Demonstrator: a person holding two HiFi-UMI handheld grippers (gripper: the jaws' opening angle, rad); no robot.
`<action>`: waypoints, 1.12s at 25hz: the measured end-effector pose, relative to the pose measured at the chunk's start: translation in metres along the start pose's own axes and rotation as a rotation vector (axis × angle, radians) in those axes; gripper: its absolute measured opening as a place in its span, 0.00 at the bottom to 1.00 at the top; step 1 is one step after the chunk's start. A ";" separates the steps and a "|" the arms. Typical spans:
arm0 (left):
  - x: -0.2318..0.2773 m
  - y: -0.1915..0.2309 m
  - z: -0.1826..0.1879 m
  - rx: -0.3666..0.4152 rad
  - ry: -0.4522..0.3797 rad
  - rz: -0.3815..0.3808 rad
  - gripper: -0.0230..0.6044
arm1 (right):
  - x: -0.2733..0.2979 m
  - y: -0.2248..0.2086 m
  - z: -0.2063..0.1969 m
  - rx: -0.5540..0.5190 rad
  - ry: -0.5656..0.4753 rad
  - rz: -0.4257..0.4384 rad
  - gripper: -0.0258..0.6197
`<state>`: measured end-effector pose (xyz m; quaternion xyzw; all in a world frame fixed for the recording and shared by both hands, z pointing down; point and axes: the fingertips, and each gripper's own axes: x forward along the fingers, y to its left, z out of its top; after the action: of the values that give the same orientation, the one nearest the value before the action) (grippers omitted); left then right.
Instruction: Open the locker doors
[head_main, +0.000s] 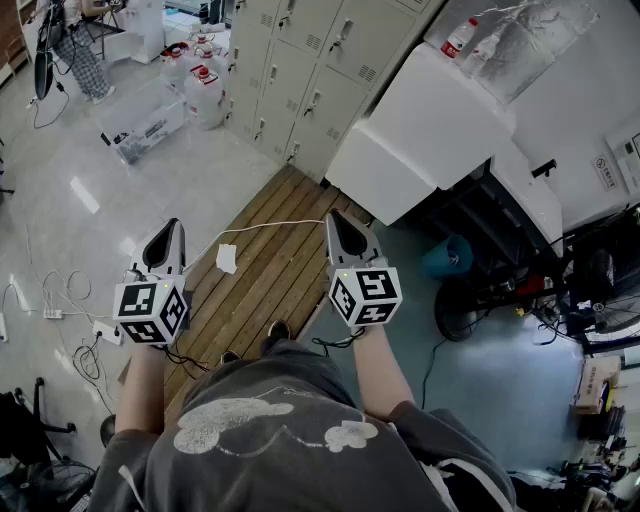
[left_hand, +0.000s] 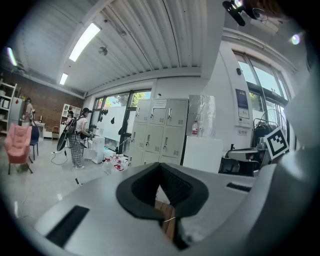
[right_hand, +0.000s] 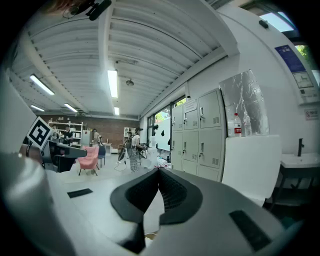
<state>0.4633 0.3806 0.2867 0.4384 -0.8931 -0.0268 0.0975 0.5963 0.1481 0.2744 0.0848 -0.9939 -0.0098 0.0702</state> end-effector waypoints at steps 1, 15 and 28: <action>0.002 -0.003 0.003 0.013 -0.006 0.001 0.05 | 0.000 -0.003 0.000 0.003 0.001 0.004 0.08; -0.017 0.003 -0.017 -0.035 0.018 0.015 0.05 | -0.001 0.000 -0.006 0.035 0.025 0.023 0.08; -0.012 0.040 -0.008 -0.062 0.003 -0.012 0.05 | 0.000 0.011 0.019 0.134 -0.106 -0.087 0.09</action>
<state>0.4414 0.4150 0.2984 0.4408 -0.8889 -0.0542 0.1123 0.5921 0.1595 0.2563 0.1317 -0.9900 0.0493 0.0111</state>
